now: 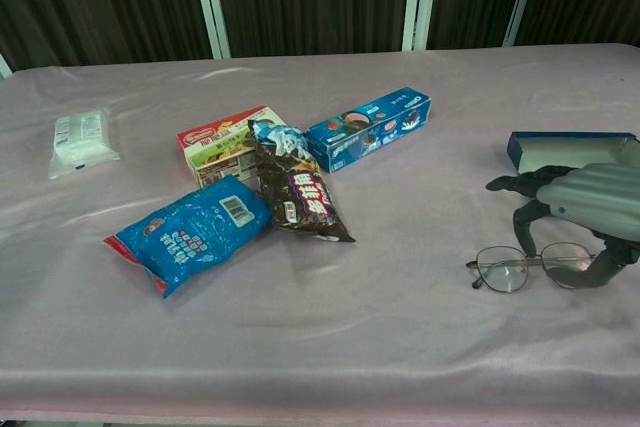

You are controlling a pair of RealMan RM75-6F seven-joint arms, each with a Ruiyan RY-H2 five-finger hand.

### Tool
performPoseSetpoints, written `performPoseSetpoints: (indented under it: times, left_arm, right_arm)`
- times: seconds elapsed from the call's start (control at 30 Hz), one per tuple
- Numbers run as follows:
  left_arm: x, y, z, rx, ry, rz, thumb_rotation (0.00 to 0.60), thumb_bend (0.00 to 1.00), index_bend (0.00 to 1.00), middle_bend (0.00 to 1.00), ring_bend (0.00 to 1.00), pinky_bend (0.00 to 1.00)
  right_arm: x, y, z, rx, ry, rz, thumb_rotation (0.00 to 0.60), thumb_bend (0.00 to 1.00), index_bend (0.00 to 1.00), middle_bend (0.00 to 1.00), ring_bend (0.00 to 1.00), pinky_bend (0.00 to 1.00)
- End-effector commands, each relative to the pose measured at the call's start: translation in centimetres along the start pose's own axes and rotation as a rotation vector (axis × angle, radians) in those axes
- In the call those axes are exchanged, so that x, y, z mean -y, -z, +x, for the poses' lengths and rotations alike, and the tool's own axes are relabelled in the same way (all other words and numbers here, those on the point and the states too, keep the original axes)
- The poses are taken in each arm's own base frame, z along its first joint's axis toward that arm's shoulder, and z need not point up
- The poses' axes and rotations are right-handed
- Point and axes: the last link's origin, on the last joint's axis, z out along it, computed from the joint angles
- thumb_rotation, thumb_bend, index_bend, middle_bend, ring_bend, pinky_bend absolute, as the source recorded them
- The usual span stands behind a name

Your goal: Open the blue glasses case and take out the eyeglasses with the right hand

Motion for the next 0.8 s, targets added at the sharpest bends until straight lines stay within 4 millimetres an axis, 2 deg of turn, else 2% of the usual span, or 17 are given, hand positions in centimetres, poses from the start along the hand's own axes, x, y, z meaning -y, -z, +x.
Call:
performPoseSetpoints:
  times: [0.03, 0.3, 0.6, 0.8]
  left_arm:
    - [0.01, 0.02, 0.0, 0.0, 0.0, 0.0, 0.6, 0.46, 0.0, 0.05, 0.05, 0.16]
    - [0.0, 0.04, 0.02, 0.0, 0.001, -0.004, 0.6, 0.46, 0.0, 0.05, 0.05, 0.16]
    - [0.02, 0.13, 0.05, -0.003, 0.003, -0.004, 0.6, 0.46, 0.0, 0.05, 0.05, 0.16]
    - [0.05, 0.16, 0.08, -0.005, 0.004, -0.004, 0.6, 0.46, 0.0, 0.05, 0.05, 0.16]
  right_arm:
    - [0.16, -0.06, 0.05, -0.003, -0.005, 0.004, 0.6, 0.5, 0.61, 0.0, 0.0, 0.0]
    - [0.32, -0.11, 0.09, -0.008, -0.01, 0.008, 0.6, 0.55, 0.66, 0.03, 0.0, 0.0]
    - [0.46, -0.12, -0.17, -0.003, 0.0, 0.01, 0.6, 0.56, 0.69, 0.05, 0.0, 0.0]
    - [0.46, -0.09, -0.19, -0.005, 0.002, 0.008, 0.6, 0.62, 0.74, 0.07, 0.0, 0.0]
